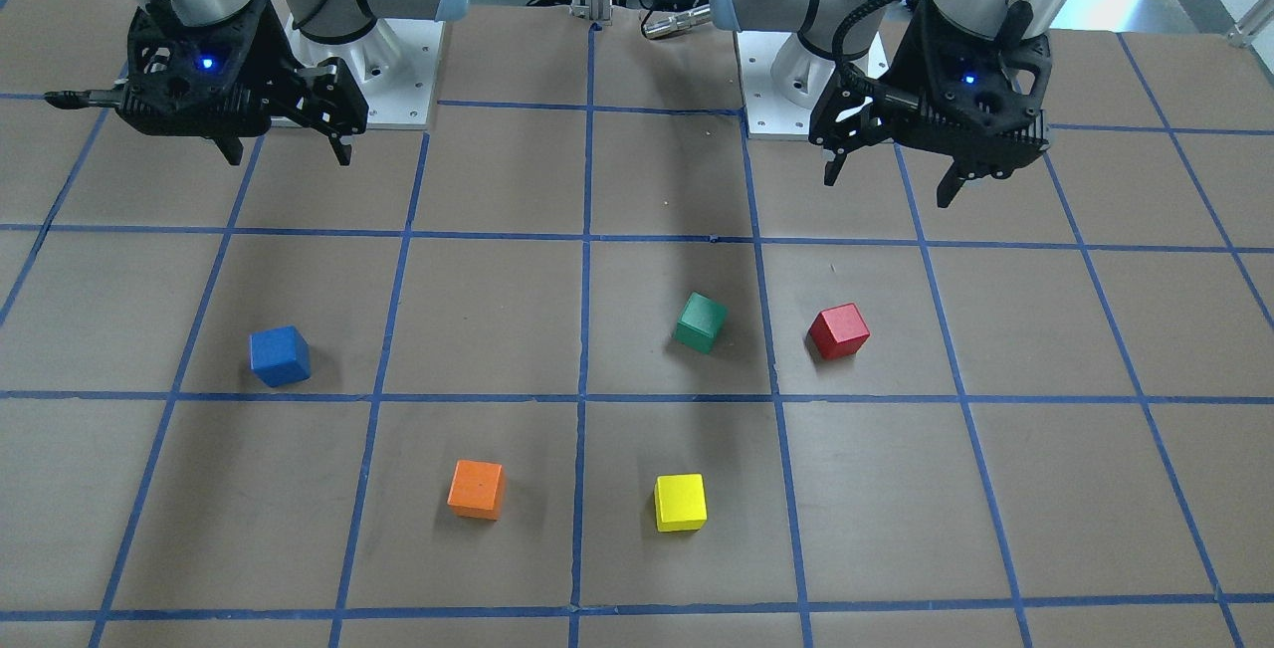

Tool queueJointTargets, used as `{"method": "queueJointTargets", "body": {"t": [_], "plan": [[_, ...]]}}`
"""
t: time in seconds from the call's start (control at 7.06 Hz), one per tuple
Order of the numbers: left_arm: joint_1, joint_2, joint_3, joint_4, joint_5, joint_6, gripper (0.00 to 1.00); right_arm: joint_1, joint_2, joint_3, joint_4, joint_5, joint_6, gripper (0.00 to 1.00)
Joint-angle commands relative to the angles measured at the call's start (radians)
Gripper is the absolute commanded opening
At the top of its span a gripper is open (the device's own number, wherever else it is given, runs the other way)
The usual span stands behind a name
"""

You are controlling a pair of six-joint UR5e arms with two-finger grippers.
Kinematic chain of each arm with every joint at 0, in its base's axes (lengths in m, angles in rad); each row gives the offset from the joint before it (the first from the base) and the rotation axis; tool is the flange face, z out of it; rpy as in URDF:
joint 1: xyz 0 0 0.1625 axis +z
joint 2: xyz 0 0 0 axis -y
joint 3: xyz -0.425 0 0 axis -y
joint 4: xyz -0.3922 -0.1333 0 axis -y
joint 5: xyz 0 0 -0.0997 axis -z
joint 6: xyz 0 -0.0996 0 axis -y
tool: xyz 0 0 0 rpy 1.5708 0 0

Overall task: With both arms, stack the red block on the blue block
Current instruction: 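Move the left gripper down onto the red cube nearest the robot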

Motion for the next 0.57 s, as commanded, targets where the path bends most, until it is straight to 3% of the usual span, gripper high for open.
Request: {"method": "queueJointTargets", "body": {"t": [0.0,0.42], "plan": [[0.004,-0.005,-0.015,-0.022,0.009,-0.042,1.00,0.000,0.000,0.002,-0.002,-0.002,0.000,1.00],[0.136,-0.047,-0.109,-0.031,-0.009,-0.037,1.00,0.000,0.000,0.000,-0.005,0.000,0.000,1.00]]}}
